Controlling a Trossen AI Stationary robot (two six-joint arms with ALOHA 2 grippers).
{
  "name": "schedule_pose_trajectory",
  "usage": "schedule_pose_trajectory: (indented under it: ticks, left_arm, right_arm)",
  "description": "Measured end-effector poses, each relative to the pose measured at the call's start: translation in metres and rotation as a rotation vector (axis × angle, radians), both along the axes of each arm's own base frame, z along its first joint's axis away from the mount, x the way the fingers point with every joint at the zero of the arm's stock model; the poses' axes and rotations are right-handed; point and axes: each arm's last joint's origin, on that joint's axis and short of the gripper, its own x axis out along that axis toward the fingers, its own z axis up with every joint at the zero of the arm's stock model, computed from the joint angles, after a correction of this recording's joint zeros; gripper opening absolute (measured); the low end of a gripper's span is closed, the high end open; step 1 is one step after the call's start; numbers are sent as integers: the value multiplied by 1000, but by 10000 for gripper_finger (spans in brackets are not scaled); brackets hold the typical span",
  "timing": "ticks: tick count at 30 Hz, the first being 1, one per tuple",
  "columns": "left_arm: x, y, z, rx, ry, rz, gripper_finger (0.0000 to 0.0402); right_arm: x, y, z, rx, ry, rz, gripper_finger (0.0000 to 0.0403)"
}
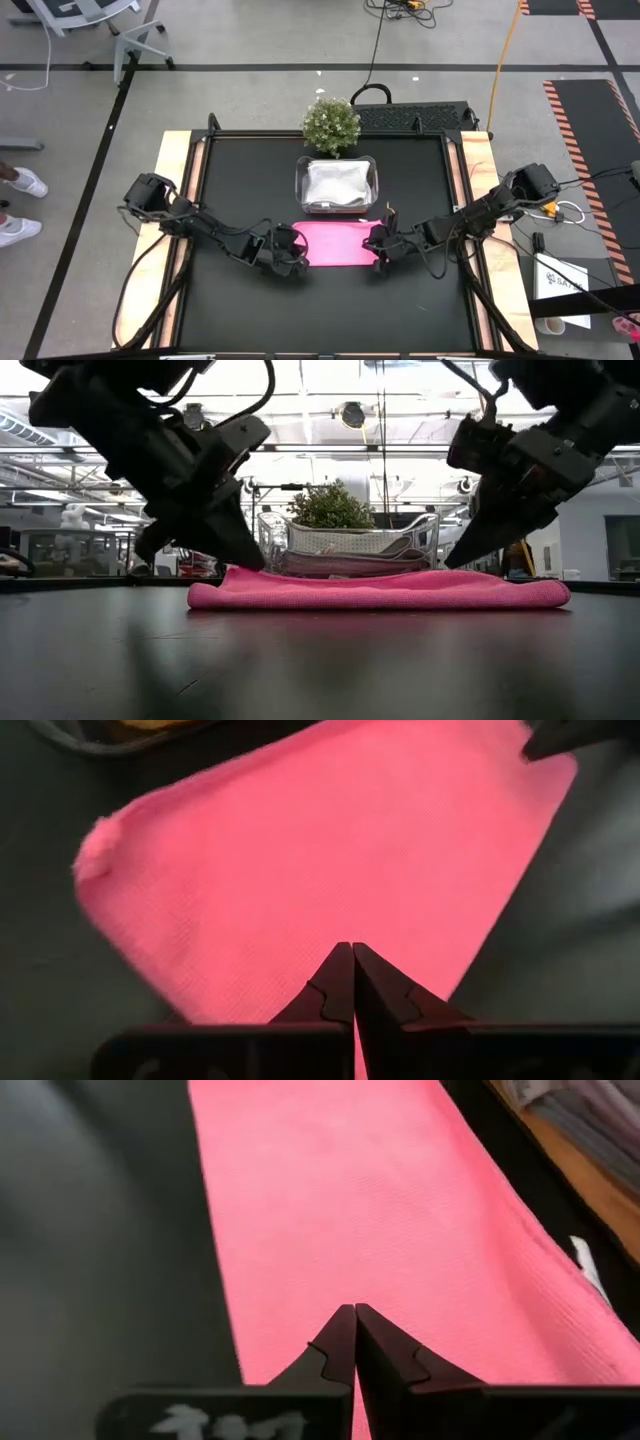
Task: Fold microfiber towels
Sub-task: Fold the pink microfiber towel
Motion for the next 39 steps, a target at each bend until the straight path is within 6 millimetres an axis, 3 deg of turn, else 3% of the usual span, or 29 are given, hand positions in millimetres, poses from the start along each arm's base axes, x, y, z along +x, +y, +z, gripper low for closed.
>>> schedule_pose_trajectory:
  ticks: [11, 21, 39]
  left_arm:
    - [6, -4, -28, -34, 52, -7, 3]
    - [5, -8, -28, -93, 65, -46, 2]
    - [-4, -40, -26, -249, 26, -103, 3]
  right_arm:
    - [-13, -7, -15, 15, 48, -41, 0]
    - [-29, -9, -30, 100, 40, -103, 0]
    - [-37, 24, -27, 318, 48, 86, 0]
